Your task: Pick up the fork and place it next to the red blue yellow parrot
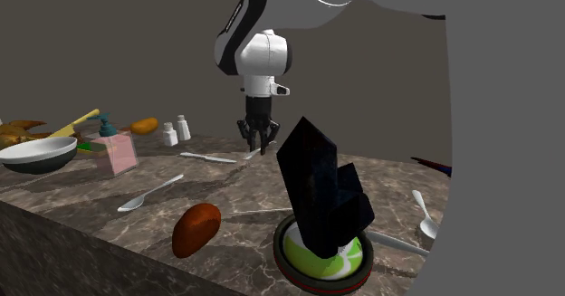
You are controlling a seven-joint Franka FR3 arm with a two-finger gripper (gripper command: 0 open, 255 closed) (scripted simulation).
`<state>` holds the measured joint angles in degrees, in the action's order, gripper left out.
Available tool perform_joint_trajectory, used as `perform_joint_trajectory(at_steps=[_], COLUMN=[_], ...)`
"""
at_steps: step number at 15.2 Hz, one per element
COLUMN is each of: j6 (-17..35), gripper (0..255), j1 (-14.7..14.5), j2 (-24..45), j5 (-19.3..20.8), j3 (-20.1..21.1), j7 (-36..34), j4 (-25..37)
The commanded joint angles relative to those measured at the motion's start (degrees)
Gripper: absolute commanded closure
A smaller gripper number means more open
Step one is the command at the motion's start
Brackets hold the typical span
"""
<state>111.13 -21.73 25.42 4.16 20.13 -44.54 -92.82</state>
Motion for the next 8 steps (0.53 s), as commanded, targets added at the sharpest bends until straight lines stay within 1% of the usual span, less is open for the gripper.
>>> perform_joint_trajectory(at_steps=[1, 8], j6=[-1.36, -6.1], gripper=[255, 255], j1=[0.02, 0.06], j2=[-0.67, -2.12], j5=[-0.23, -0.74], j3=[0.14, 0.41], j7=[-0.01, 0.06], j4=[0.71, 4.09])
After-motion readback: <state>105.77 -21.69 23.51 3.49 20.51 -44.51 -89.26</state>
